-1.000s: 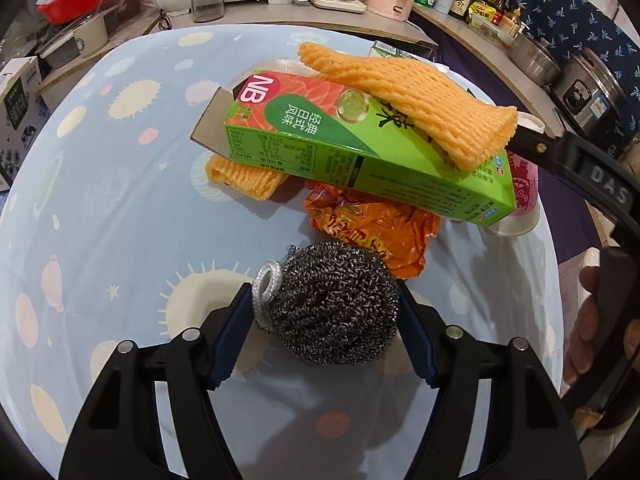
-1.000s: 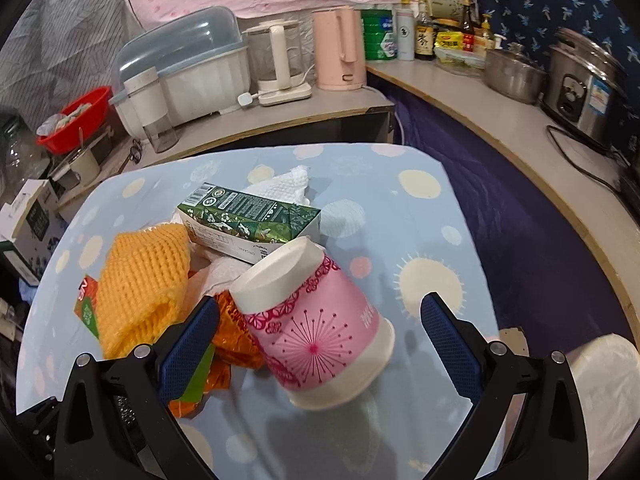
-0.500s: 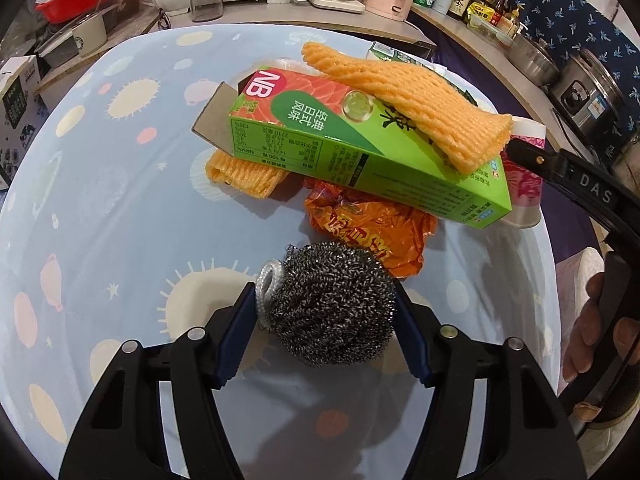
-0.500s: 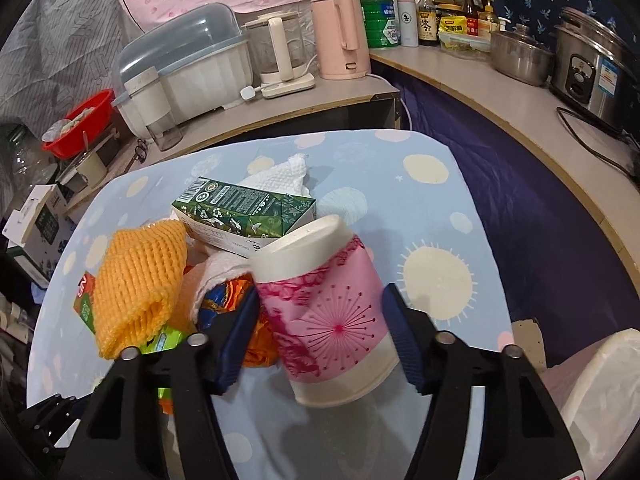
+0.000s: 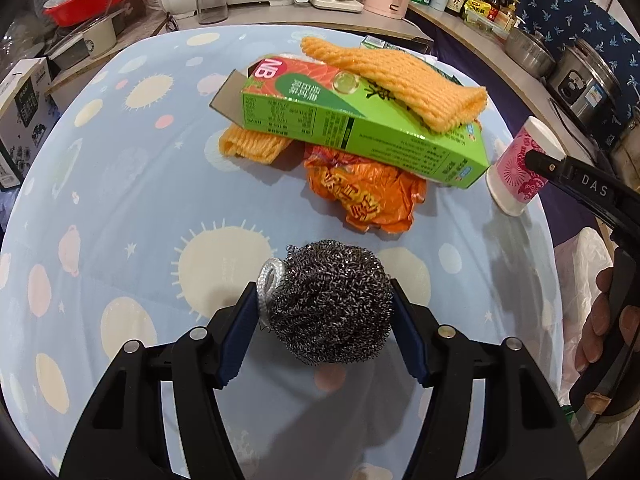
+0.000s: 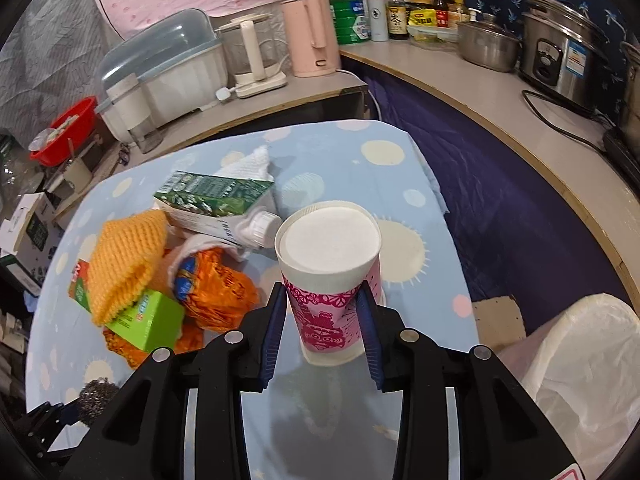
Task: Collect trash
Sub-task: 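Carry the scrubber and pink cup to the bin and release both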
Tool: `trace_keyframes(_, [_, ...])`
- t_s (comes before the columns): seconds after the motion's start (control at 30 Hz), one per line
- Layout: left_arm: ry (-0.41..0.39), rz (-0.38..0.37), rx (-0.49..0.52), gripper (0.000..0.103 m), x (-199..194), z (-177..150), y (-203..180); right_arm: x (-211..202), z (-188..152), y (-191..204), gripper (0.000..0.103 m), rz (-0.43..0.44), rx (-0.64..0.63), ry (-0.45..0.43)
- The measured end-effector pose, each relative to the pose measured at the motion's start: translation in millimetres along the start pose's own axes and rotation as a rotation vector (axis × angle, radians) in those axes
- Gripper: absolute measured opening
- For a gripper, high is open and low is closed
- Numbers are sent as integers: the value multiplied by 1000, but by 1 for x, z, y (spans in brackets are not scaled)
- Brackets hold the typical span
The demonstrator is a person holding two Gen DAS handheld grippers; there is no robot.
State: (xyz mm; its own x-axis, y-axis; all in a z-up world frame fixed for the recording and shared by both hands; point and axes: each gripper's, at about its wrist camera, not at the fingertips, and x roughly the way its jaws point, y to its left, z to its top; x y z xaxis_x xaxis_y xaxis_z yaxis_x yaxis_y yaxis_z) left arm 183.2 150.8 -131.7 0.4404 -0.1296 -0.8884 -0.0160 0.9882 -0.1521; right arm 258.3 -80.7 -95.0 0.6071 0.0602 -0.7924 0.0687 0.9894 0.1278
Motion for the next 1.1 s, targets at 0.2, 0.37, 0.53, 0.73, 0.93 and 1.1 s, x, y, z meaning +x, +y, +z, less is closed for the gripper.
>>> trace_keyframes(0.2, [2, 7, 7, 60, 4, 1, 0, 9, -7, -12, 38, 18, 46, 5])
trace_keyframes(0.37, [-8, 4, 9, 59, -1, 2, -1, -3, -6, -11, 37, 41, 53, -30])
trace_keyframes(0.53, [-41, -6, 12, 59, -19, 2, -4, -33, -3, -8, 37, 63, 58, -81])
trace_keyframes(0.73, [-109, -44, 27, 59, -62, -1, -14, -86, -12, -19, 37, 82, 92, -148])
trace_keyframes(0.93, [-173, -86, 70, 59, -106, -10, -39, -142, -32, -53, 37, 63, 142, -209])
trace_keyframes(1.1, [-210, -132, 141, 59, -134, -26, -76, -184, -56, -100, 37, -3, 196, -246])
